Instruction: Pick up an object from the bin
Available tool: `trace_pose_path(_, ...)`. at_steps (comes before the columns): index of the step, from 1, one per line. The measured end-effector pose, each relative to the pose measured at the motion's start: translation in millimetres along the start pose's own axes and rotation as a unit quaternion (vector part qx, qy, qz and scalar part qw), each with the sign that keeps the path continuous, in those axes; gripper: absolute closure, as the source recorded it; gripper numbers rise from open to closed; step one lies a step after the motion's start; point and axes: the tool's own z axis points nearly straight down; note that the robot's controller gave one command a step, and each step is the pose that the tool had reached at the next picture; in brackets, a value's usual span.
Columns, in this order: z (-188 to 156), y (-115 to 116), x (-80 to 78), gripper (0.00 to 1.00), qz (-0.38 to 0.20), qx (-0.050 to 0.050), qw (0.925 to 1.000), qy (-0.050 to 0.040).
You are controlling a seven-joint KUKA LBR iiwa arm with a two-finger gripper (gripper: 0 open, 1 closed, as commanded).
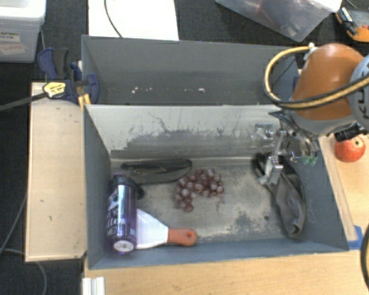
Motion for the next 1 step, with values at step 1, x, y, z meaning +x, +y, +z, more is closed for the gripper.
trace_pose_path(1, -5.0, 0.4, -1.3, 0.0, -0.002, 0.0, 1.0, -0.0038)
